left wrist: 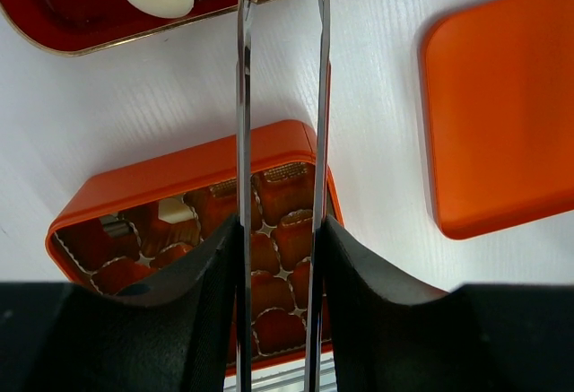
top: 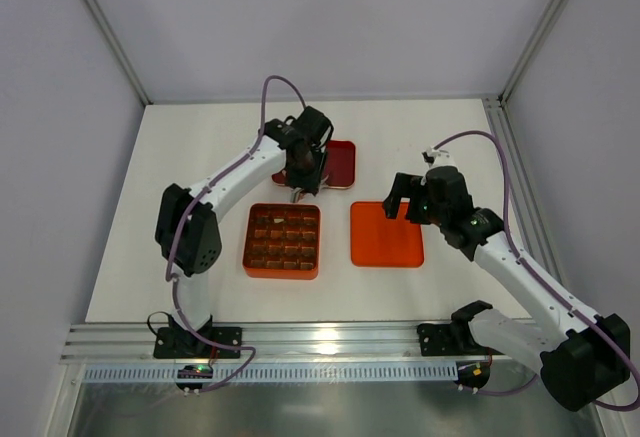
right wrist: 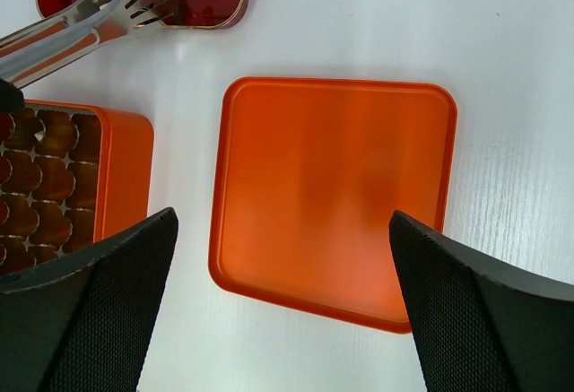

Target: Pack the chocolate

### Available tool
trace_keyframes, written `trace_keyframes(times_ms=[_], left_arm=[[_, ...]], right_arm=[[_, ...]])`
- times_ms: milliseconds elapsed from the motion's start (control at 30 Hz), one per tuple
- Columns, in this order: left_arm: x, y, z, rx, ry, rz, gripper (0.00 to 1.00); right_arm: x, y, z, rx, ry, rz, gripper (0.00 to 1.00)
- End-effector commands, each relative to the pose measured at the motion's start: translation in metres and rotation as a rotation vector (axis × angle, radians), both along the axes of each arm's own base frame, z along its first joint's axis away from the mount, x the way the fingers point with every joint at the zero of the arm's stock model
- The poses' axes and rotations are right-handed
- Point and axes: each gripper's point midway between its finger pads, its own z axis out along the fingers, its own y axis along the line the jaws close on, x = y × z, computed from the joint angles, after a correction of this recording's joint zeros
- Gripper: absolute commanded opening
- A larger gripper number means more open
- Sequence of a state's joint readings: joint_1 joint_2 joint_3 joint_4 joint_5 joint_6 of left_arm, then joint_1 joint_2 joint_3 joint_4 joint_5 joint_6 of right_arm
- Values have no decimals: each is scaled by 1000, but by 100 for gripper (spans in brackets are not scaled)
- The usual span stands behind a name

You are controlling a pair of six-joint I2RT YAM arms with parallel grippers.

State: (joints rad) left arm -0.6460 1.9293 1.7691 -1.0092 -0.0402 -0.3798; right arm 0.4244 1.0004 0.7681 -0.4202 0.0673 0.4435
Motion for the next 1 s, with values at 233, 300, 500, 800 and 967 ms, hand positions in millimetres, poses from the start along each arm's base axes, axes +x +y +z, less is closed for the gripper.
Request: trace_keyframes(times_ms=[233, 300, 500, 800, 967], left_arm=[[13, -13, 11, -26, -44, -28, 39], [13, -13, 11, -23, -44, -28, 38], [14, -12, 9, -12, -40, -31, 36], [20, -13, 12, 0, -52, -31, 33], [27, -15, 18, 3, -71, -30, 33]], right_arm=[[3, 0, 6, -7, -34, 6, 100], [3, 0, 6, -5, -37, 6, 100], [3, 3, 5, 1, -31, 15, 100], [4, 4, 4, 1, -29, 19, 100], [4, 3, 4, 1, -29, 15, 100]])
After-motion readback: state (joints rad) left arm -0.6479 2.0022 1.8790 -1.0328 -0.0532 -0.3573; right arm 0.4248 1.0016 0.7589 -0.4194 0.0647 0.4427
